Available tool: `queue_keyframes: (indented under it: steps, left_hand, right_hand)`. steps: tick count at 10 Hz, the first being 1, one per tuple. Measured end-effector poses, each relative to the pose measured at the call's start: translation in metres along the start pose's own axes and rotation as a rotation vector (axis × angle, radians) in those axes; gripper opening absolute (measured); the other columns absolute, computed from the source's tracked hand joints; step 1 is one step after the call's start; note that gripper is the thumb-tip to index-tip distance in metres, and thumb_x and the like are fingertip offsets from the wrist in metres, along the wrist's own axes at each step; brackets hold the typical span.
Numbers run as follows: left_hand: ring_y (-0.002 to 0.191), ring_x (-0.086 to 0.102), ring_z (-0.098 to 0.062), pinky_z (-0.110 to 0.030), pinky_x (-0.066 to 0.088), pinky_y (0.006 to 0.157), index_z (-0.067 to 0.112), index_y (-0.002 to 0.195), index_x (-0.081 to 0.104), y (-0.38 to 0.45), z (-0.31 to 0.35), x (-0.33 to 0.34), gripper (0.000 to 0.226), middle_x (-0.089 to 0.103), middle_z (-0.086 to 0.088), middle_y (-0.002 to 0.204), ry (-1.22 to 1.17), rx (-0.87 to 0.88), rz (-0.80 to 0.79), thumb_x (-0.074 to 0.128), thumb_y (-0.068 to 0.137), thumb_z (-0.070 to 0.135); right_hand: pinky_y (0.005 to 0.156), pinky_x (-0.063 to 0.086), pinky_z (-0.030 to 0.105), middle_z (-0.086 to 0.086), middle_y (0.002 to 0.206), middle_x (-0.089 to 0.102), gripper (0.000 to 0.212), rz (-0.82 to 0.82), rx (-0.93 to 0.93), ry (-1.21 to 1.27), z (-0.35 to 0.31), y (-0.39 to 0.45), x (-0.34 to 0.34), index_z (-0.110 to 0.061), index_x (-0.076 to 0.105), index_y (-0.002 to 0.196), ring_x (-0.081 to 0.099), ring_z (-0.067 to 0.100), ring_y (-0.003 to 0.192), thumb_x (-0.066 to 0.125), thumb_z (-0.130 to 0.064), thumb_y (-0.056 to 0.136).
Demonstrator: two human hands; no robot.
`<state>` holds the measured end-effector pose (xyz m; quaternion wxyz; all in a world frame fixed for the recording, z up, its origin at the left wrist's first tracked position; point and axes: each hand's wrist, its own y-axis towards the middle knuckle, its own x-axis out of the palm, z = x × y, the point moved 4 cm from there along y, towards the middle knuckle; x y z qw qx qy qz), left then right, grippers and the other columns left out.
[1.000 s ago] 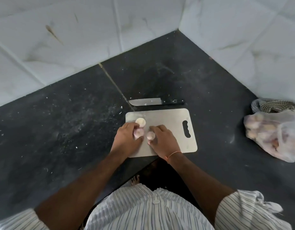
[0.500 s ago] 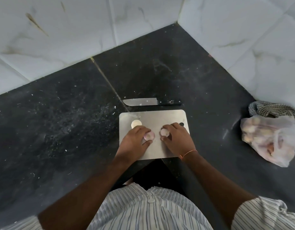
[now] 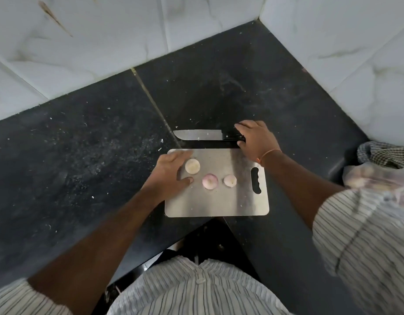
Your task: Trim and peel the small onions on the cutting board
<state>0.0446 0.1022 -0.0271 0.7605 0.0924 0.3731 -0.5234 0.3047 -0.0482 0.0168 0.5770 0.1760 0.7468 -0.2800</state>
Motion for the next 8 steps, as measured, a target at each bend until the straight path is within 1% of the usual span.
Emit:
queue_keyframes:
  steps: [1, 2, 3, 4, 5, 6, 7, 8]
  left_hand:
    - [0.138, 0.051, -0.015, -0.046, 0.046, 0.119, 0.038, 0.147, 0.062, 0.002, -0.001, 0.006, 0.066, 0.058, 0.015, 0.148, -0.005, 0.035, 0.070, 0.085, 0.085, 0.032]
    - [0.131, 0.054, -0.009, -0.041, 0.048, 0.115, 0.035, 0.140, 0.068, -0.002, 0.007, 0.012, 0.059, 0.061, 0.019, 0.140, 0.011, 0.042, 0.080, 0.086, 0.084, 0.036]
    - [0.125, 0.056, -0.010, -0.042, 0.051, 0.110, 0.035, 0.136, 0.069, -0.011, 0.004, 0.023, 0.056, 0.059, 0.022, 0.133, -0.005, 0.065, 0.042, 0.082, 0.082, 0.045]
    - [0.126, 0.056, -0.012, -0.044, 0.052, 0.109, 0.036, 0.138, 0.069, -0.022, 0.000, 0.025, 0.058, 0.057, 0.022, 0.134, -0.007, 0.066, 0.043, 0.079, 0.081, 0.047]
    - [0.134, 0.052, -0.012, -0.044, 0.049, 0.115, 0.036, 0.143, 0.066, -0.026, -0.002, 0.029, 0.063, 0.054, 0.021, 0.140, -0.004, 0.058, 0.046, 0.080, 0.082, 0.043]
    - [0.128, 0.051, -0.014, -0.044, 0.048, 0.112, 0.038, 0.150, 0.060, -0.033, 0.009, 0.023, 0.073, 0.053, 0.020, 0.143, 0.126, 0.059, 0.139, 0.085, 0.082, 0.046]
    - [0.118, 0.045, -0.020, -0.042, 0.042, 0.104, 0.042, 0.147, 0.059, -0.046, 0.025, 0.012, 0.070, 0.049, 0.015, 0.137, 0.334, 0.056, 0.300, 0.079, 0.082, 0.058]
    - [0.133, 0.042, -0.026, -0.050, 0.040, 0.109, 0.039, 0.153, 0.052, -0.053, 0.046, 0.012, 0.061, 0.045, 0.009, 0.149, 0.463, 0.085, 0.359, 0.062, 0.094, 0.054]
  right_hand:
    - [0.098, 0.053, 0.047, -0.003, 0.144, 0.057, 0.048, -0.046, -0.056, -0.080, 0.001, 0.012, 0.005, -0.027, 0.060, 0.147, 0.046, 0.028, 0.131, 0.067, -0.033, 0.099]
    - [0.093, 0.051, 0.043, -0.002, 0.134, 0.062, 0.038, -0.029, -0.092, -0.111, 0.001, 0.015, 0.007, -0.028, 0.067, 0.139, 0.053, 0.028, 0.123, 0.063, -0.035, 0.102]
    - [0.092, 0.050, 0.041, 0.000, 0.131, 0.065, 0.034, -0.003, -0.127, -0.103, 0.005, 0.008, 0.009, -0.026, 0.068, 0.137, 0.057, 0.028, 0.120, 0.059, -0.033, 0.105]
    - [0.091, 0.052, 0.040, 0.001, 0.131, 0.066, 0.034, 0.022, -0.157, -0.017, 0.008, -0.010, 0.007, -0.022, 0.069, 0.137, 0.059, 0.029, 0.118, 0.060, -0.031, 0.105]
    - [0.089, 0.051, 0.039, 0.001, 0.131, 0.066, 0.034, 0.016, -0.216, 0.022, 0.013, -0.030, 0.011, -0.020, 0.069, 0.137, 0.060, 0.029, 0.118, 0.060, -0.031, 0.105]
    - [0.085, 0.050, 0.038, 0.000, 0.128, 0.066, 0.032, -0.002, -0.273, -0.018, 0.018, -0.049, 0.021, -0.023, 0.069, 0.135, 0.059, 0.028, 0.114, 0.060, -0.030, 0.105]
    - [0.090, 0.054, 0.043, -0.001, 0.128, 0.066, 0.034, 0.005, -0.297, 0.002, 0.018, -0.065, 0.031, -0.025, 0.069, 0.136, 0.057, 0.027, 0.116, 0.062, -0.030, 0.103]
    - [0.108, 0.049, 0.049, -0.001, 0.143, 0.061, 0.045, 0.063, -0.249, 0.040, 0.014, -0.075, 0.042, -0.025, 0.059, 0.146, 0.053, 0.028, 0.135, 0.060, -0.029, 0.102]
